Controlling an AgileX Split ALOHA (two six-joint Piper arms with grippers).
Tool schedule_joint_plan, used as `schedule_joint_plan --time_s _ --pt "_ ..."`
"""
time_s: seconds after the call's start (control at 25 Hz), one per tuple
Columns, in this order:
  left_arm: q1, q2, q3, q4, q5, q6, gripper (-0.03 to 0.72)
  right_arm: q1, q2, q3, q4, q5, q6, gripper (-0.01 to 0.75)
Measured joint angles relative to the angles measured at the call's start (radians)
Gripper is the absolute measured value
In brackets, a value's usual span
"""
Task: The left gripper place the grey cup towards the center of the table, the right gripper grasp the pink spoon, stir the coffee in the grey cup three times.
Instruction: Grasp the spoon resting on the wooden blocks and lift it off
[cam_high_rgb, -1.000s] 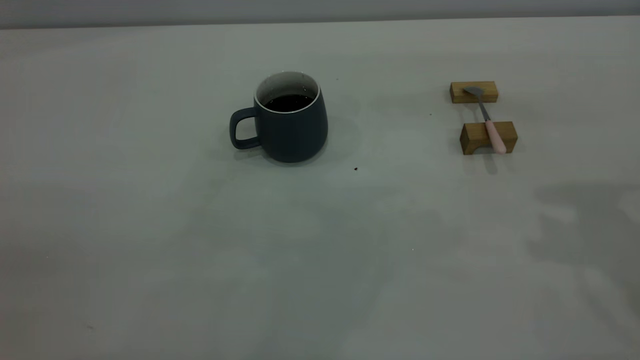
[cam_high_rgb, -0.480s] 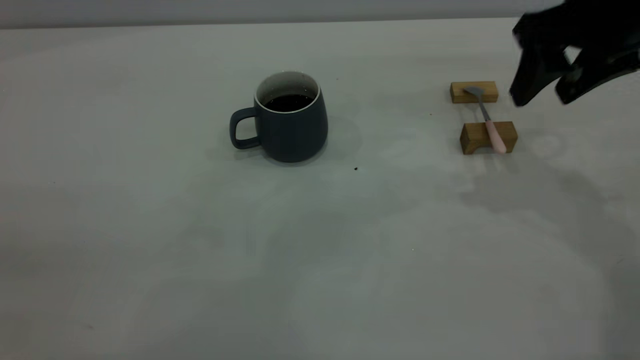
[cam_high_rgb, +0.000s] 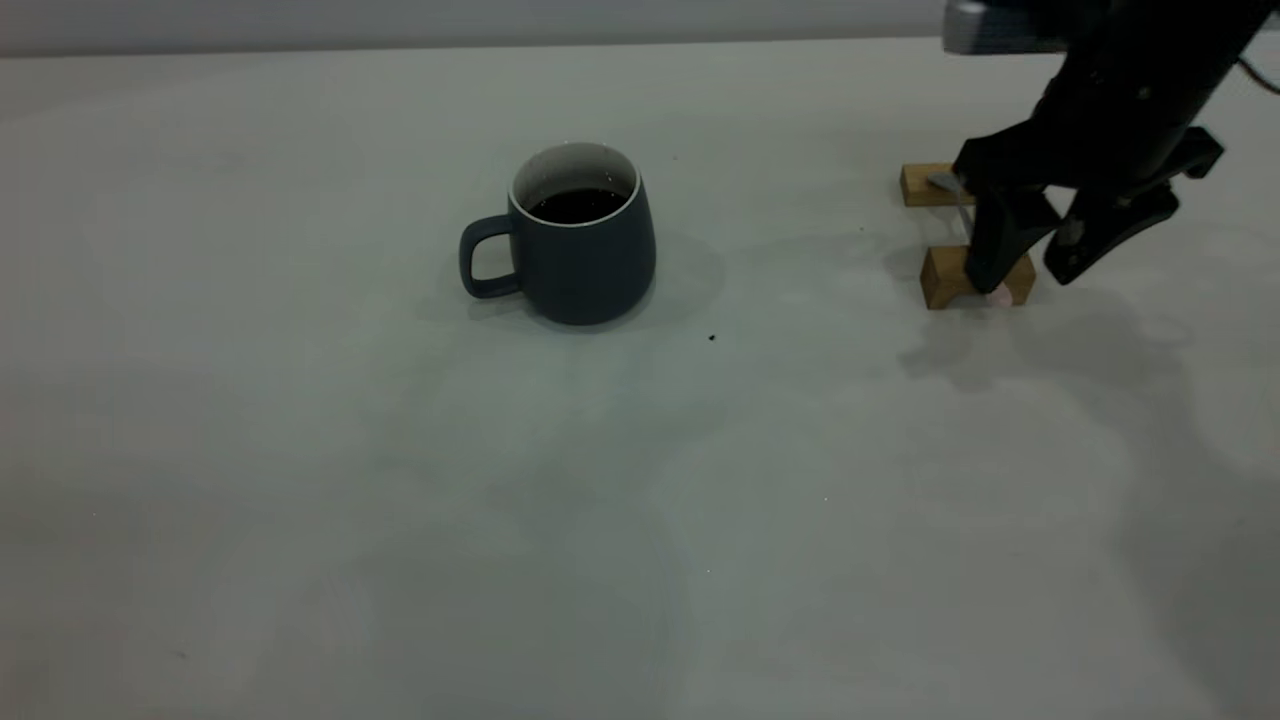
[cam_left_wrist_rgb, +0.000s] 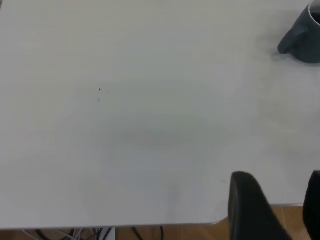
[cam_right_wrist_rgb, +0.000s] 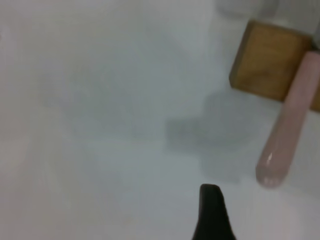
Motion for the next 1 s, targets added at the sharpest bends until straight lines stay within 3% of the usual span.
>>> schedule_joint_plan --time_s 0.52,0.68,0.88,1.0 --pt "0.000 0.000 0.000 0.000 0.000 0.000 0.342 0.000 0.115 -0.100 -0.040 0.026 0.017 0.558" --pt "0.000 0.000 0.000 0.000 0.000 0.000 0.342 0.000 0.116 -0.100 -0.060 0.012 0.024 0.439" --pt "0.000 0.000 0.000 0.000 0.000 0.000 0.342 0.000 0.116 -0.100 -0.095 0.008 0.046 0.170" --pt "0.000 0.000 0.000 0.000 0.000 0.000 0.342 0.000 0.110 -0.108 -0.115 0.017 0.054 0.147"
